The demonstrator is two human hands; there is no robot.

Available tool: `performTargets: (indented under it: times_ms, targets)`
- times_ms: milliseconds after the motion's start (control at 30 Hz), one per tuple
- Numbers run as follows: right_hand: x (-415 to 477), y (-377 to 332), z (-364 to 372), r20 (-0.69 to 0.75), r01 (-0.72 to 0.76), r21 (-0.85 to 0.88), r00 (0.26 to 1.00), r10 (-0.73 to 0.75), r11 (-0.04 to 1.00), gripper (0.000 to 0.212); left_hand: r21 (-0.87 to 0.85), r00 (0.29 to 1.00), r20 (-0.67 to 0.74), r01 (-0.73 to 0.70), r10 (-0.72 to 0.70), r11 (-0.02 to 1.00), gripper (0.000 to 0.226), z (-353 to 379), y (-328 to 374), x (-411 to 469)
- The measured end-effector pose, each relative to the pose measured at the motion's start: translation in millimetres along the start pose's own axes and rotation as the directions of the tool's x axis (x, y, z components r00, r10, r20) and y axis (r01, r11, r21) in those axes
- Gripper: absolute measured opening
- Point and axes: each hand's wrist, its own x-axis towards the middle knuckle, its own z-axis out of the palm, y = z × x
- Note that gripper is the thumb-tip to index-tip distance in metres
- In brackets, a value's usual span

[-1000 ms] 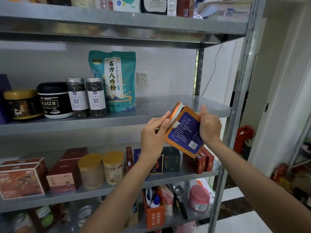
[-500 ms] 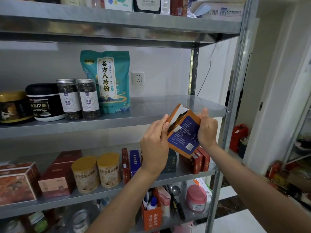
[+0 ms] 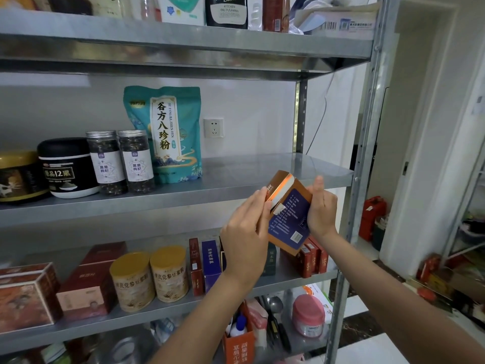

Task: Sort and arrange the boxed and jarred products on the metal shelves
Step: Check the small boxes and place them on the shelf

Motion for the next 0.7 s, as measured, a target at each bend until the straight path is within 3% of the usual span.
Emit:
performTargets:
  times_ms: [300, 533, 700]
  targets:
    - [-4.1, 0.6, -3.0, -0.021, -0.034, -0.061, 0.999, 0.033, 0.998, 0.068, 0.019, 0.997, 0.05, -0.051, 0.05, 0.998, 0.054, -3.2, -2.4, 3.2]
    - [-12.2, 1.8, -0.1, -0.093, -0.115, -0.116, 0.99, 0.105, 0.987, 0.061, 0.075, 0.993, 0.101, -0.063, 0.055, 0.995, 0.059, -4.5, -10.8, 16.2]
    - [-10.1, -0.2, -2.7, -0.128, -0.185, -0.191, 0.978, 0.163, 0.964, 0.061, 0.047, 0.967, 0.254, 0.02, -0.031, 0.999, 0.069, -4.8, -16.5, 19.7]
